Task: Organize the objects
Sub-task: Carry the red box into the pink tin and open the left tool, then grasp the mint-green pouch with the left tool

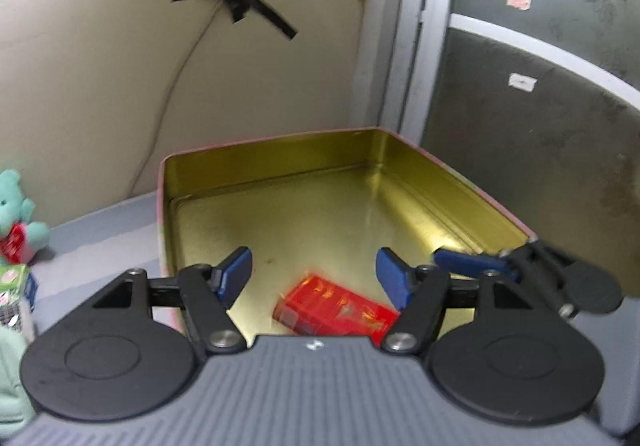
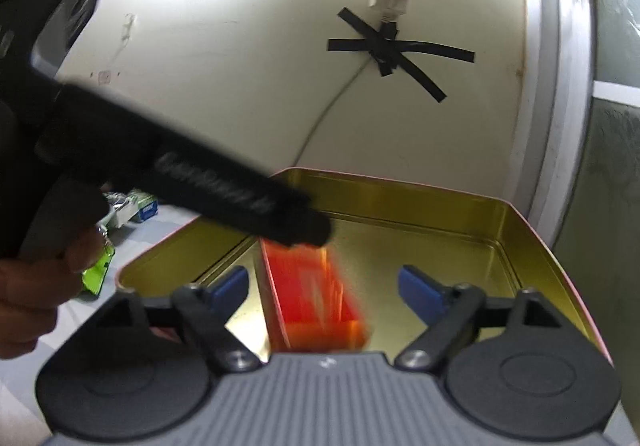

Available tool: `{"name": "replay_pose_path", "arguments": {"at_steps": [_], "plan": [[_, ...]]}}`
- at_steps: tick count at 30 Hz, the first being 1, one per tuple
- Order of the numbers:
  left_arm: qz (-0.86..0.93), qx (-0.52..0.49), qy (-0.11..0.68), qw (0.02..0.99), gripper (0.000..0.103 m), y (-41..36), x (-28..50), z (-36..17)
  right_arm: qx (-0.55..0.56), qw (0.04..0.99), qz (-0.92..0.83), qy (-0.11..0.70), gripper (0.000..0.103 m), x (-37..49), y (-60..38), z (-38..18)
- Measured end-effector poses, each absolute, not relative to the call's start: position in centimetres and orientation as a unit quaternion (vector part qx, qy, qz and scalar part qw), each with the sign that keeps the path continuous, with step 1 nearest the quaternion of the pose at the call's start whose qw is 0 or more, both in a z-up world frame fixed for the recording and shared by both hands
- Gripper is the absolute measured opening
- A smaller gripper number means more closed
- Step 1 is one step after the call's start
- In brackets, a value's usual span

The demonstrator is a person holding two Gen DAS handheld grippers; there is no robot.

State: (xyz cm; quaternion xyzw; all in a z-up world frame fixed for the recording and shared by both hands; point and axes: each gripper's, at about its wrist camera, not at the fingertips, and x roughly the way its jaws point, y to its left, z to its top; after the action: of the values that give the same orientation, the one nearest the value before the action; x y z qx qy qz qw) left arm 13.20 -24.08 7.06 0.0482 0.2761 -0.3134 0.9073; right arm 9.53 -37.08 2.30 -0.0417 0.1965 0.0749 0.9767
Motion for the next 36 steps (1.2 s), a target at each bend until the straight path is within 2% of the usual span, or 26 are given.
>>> {"name": "replay_pose_path", "arguments": {"at_steps": [3, 9, 13, 21, 24, 30, 32, 33, 34, 36], "plan": [[-0.301, 0.036, 0.272, 0.913, 0.070, -21.8, 12.8, 7.4, -0.024, 0.979, 0.076, 0.189, 0.085, 8.5, -37.1, 2.5], [-0.262, -0.004, 0.228, 0.938, 0.075, -13.0, 9.7, 8.8, -0.003, 0.989, 0.077, 0.123, 0.072, 5.9, -34.9, 4.9], [-0.199, -0.024, 0.213, 0.956, 0.075, -5.5, 7.8, 8.1, 0.033, 0.990, 0.123, 0.065, 0.073, 5.6, -32.6, 7.3], [-0.045, -0.139, 0.253, 0.956, 0.076, 9.6, 9.8, 5.8, 0.065, 0.945, 0.249, 0.203, 0.071, 11.0, -21.5, 6.4], [-0.031, -0.190, 0.259, 0.947, 0.090, 13.4, 11.0, 5.0, 0.089, 0.928, 0.265, 0.247, 0.071, 14.2, -18.6, 5.8], [-0.079, -0.222, 0.284, 0.930, 0.095, 14.7, 13.2, 3.0, 0.146, 0.896, 0.277, 0.316, 0.072, 18.6, -16.2, 3.6], [-0.089, -0.217, 0.309, 0.922, 0.091, 13.2, 14.5, 1.9, 0.155, 0.883, 0.285, 0.339, 0.072, 19.7, -15.3, 2.6], [-0.097, -0.220, 0.324, 0.915, 0.075, 12.9, 15.0, 1.3, 0.163, 0.877, 0.290, 0.347, 0.070, 19.9, -15.0, 2.1], [-0.105, -0.230, 0.332, 0.909, 0.073, 12.7, 15.2, 0.7, 0.179, 0.868, 0.300, 0.352, 0.055, 19.9, -15.0, 1.7], [-0.107, -0.225, 0.324, 0.913, 0.067, 12.4, 14.4, 1.3, 0.187, 0.870, 0.297, 0.346, 0.051, 19.4, -14.7, 2.4]]}}
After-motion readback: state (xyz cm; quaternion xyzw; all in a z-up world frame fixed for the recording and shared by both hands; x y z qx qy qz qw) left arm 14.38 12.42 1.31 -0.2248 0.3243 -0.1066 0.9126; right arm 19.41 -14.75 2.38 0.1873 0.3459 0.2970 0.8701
